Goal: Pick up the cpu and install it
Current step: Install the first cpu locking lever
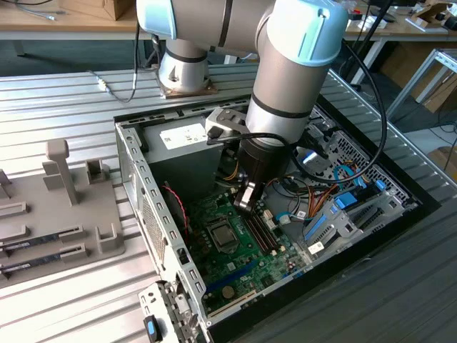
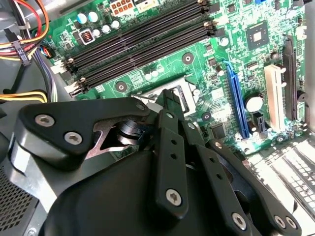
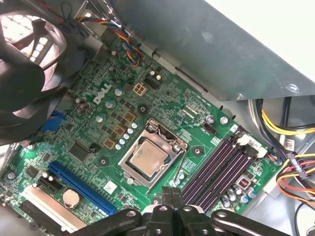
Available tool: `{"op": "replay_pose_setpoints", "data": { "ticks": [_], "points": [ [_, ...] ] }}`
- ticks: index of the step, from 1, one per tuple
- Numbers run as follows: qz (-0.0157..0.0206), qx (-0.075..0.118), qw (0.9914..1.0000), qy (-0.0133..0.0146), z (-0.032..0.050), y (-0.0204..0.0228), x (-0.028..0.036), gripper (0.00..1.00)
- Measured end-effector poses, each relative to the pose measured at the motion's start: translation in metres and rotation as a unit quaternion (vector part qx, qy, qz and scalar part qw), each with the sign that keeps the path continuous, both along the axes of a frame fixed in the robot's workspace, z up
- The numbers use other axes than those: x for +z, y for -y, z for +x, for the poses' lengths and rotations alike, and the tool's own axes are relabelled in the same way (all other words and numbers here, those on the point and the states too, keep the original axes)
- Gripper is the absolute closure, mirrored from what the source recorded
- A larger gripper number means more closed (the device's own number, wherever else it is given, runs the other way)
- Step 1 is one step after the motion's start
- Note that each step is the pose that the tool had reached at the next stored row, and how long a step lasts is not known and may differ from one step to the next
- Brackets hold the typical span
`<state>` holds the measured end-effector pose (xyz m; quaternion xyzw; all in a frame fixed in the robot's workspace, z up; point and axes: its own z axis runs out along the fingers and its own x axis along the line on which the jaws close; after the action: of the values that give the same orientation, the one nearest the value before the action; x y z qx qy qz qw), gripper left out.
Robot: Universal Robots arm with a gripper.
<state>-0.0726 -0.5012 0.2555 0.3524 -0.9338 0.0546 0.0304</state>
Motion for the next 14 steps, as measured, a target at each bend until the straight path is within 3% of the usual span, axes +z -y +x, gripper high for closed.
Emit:
{"op": "replay_pose_setpoints", "data": {
  "ticks": [4,9,14],
  "points": [
    [-0.0034,0.0,0.99999,-0.0001,-0.0003,0.0,-0.0009,0.89],
    [-0.0214,0.0,0.99977,-0.0001,-0.0003,0.0,-0.0055,0.89],
    [-0.0362,0.0,0.99935,-0.0001,-0.0003,0.0,-0.009,0.89]
  ]
}}
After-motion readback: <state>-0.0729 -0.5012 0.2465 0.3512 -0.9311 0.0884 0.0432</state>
